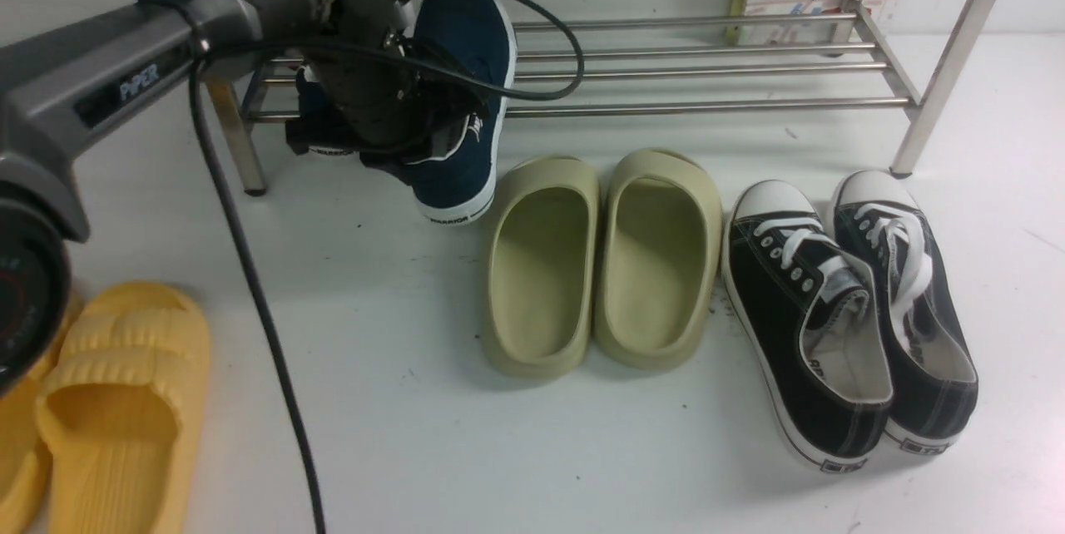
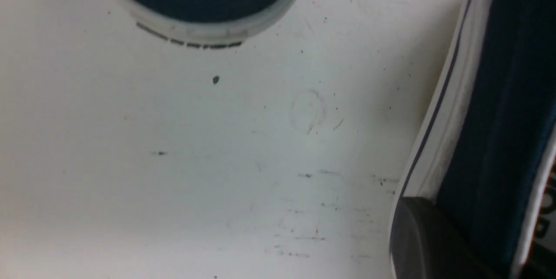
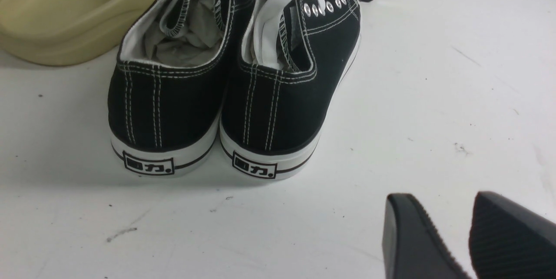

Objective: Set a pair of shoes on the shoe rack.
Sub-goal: Use the left arm to put a shoe into the shoe rack

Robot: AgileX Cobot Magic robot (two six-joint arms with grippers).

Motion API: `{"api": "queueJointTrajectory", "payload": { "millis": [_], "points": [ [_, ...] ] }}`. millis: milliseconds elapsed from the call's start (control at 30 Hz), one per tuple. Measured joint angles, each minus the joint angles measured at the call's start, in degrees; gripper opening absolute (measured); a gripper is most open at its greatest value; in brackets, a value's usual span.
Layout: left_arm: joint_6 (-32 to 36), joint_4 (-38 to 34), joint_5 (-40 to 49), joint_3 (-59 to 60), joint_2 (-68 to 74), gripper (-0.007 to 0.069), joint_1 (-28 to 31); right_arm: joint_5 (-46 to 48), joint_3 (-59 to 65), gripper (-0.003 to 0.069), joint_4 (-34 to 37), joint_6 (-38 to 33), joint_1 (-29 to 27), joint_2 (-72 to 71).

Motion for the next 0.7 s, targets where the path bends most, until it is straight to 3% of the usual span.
{"api": "queueJointTrajectory", "payload": {
  "millis": [300, 700],
  "points": [
    [-1.3, 5.1, 3.2, -10.2, 7.1, 0.0012, 0.0, 0.0, 0.0, 0.0246, 0.0, 0.0, 0.0, 0.0],
    [-4.4, 7.4, 1.7, -11.5, 9.1, 0.0042, 0.0, 0.0, 0.0, 0.0246, 0.0, 0.0, 0.0, 0.0]
  ]
}}
